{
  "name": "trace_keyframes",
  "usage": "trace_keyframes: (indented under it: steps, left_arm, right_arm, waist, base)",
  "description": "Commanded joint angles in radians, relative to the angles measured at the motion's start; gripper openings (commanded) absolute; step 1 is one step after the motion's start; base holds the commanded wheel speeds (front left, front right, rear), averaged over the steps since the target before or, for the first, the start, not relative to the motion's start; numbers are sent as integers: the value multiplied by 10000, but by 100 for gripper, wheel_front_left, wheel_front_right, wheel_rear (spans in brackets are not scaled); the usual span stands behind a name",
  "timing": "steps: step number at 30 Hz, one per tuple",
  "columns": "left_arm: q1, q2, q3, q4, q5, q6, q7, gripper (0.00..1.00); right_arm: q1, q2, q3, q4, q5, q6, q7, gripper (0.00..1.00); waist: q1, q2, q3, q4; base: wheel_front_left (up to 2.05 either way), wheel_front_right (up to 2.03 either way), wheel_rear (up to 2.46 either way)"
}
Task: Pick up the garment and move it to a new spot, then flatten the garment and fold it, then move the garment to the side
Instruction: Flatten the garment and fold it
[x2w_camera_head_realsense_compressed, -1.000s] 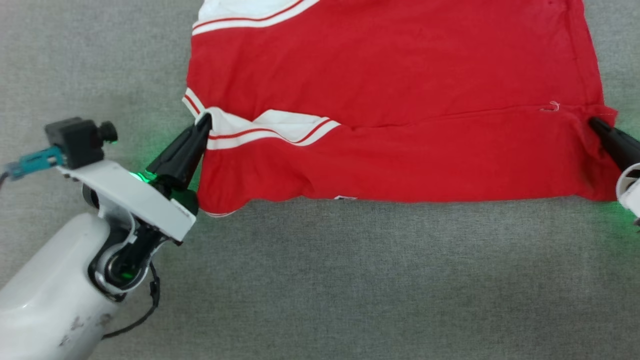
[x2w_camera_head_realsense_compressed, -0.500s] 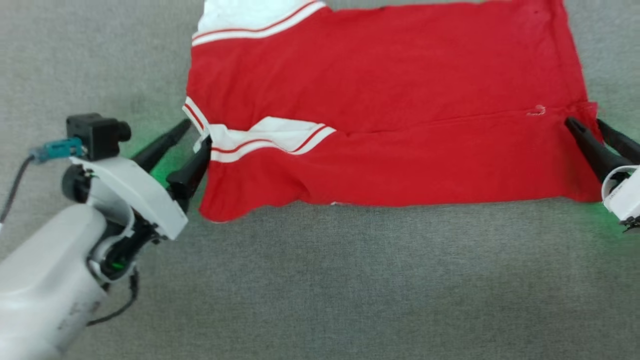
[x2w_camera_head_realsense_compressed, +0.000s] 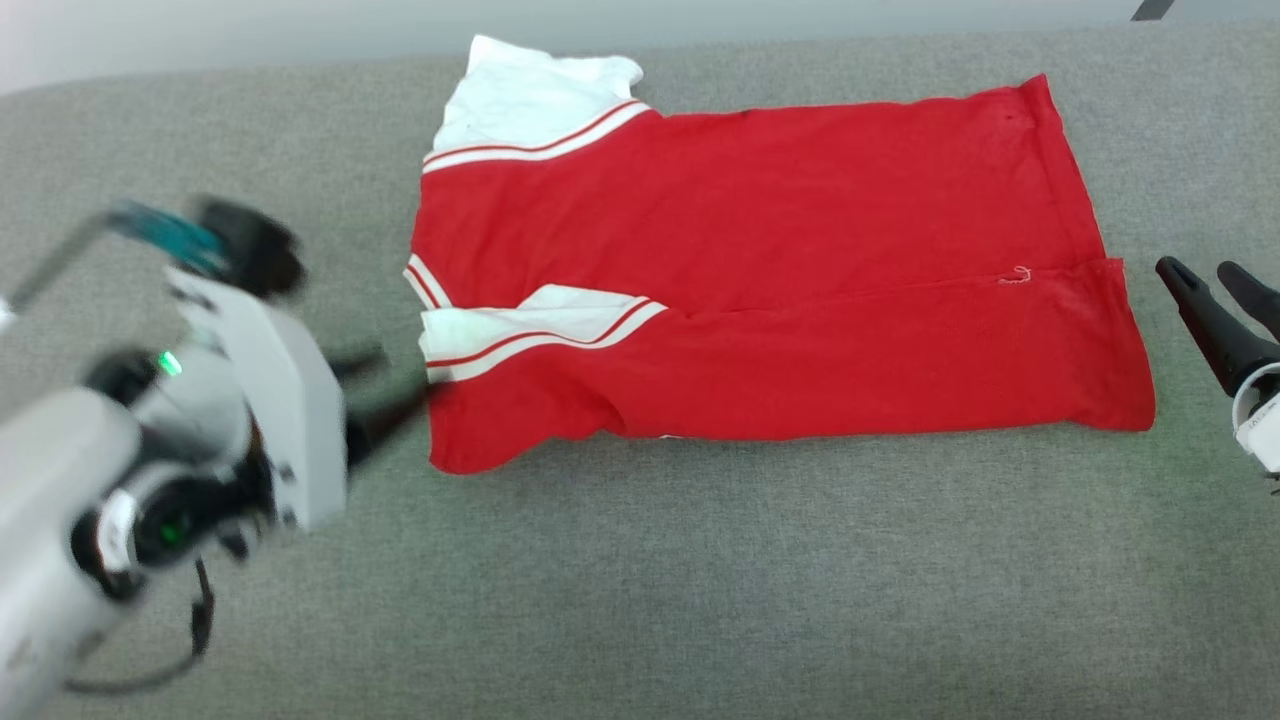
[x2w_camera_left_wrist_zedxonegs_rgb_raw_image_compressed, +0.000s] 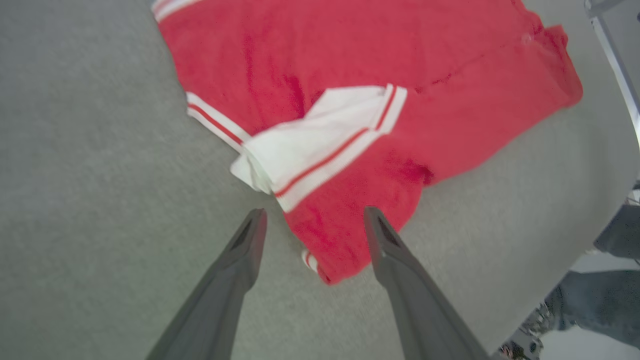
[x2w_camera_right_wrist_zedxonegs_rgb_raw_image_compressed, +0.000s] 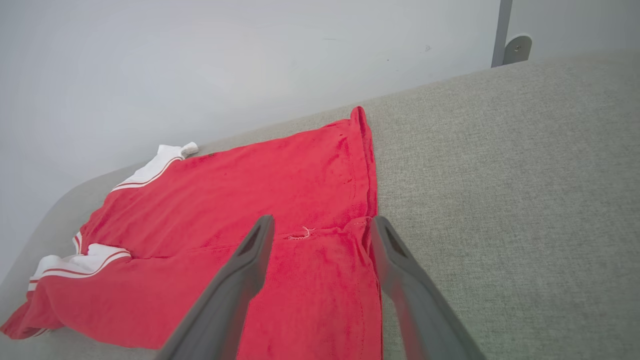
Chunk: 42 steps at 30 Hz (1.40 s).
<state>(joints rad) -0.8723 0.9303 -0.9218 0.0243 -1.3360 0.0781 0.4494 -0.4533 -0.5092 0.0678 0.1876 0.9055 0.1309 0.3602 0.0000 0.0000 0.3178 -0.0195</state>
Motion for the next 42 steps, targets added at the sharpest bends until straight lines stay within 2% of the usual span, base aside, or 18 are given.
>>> trace_keyframes:
  steps: [1, 4, 7, 10, 15, 21, 22, 23, 24, 28, 33, 42]
  left_arm:
    - [195, 160, -249, -398, -267, 188, 685, 100]
    - [128, 332, -563, -980, -404, 475, 1642, 100]
    - [91, 139, -616, -824, -527, 746, 1828, 100]
    - [-41, -132, -652, -267, -477, 794, 1854, 100]
    - [-143, -759, -651, 1057, -704, 572, 1856, 100]
    - [69, -1572, -880, 2312, -933, 68, 1918, 100]
    - [113, -1679, -890, 2448, -985, -63, 1890, 60]
    - [170, -1769, -901, 2553, -1098, -189, 1941, 14]
    - [228, -1840, -923, 2609, -1181, -321, 2012, 0]
    - [304, -1958, -940, 2687, -1358, -651, 2143, 0]
    - [180, -2025, -854, 2737, -1327, -863, 2019, 0]
    - [-232, -2214, -884, 2682, -980, -1067, 1949, 0]
  right_arm:
    - [137, 63, -16, -54, -14, -4, -13, 100]
    - [113, 100, 116, -134, -26, -4, 63, 100]
    - [62, 140, 174, -208, -37, -4, 90, 100]
    - [-95, 135, 169, -285, -14, -4, 129, 100]
    - [-318, 164, 134, -368, -81, -4, 119, 100]
    - [-328, 134, 181, -478, -140, -4, 155, 100]
    - [-326, 101, 172, -496, -154, -4, 167, 100]
    - [-336, 37, 177, -517, -222, -4, 205, 100]
    - [-347, -22, 204, -555, -272, -4, 250, 100]
    - [-397, -395, 525, -771, -483, -4, 817, 100]
    - [-592, -1252, 1562, -1092, -713, -4, 2588, 100]
    - [-1406, -1826, 2725, -859, -1267, -4, 5109, 100]
  waist:
    - [0, 0, -23, -12]
    - [0, 0, 98, -105]
    - [0, 0, 260, -233]
    - [0, 0, 478, -407]
    - [0, 0, 851, -697]
    - [0, 0, 1071, -924]
    - [0, 0, 1086, -945]
    - [0, 0, 1094, -957]
    - [0, 0, 1097, -964]
    - [0, 0, 1086, -923]
    - [0, 0, 1126, -767]
    - [0, 0, 1363, -444]
  base:
    - [0, 0, 0]
    - [0, 0, 0]
    - [0, 0, 0]
    - [0, 0, 0]
    - [0, 0, 0]
    - [0, 0, 0]
    - [0, 0, 0]
    - [0, 0, 0]
    - [0, 0, 0]
    - [0, 0, 0]
    - [0, 0, 0]
    - [0, 0, 0]
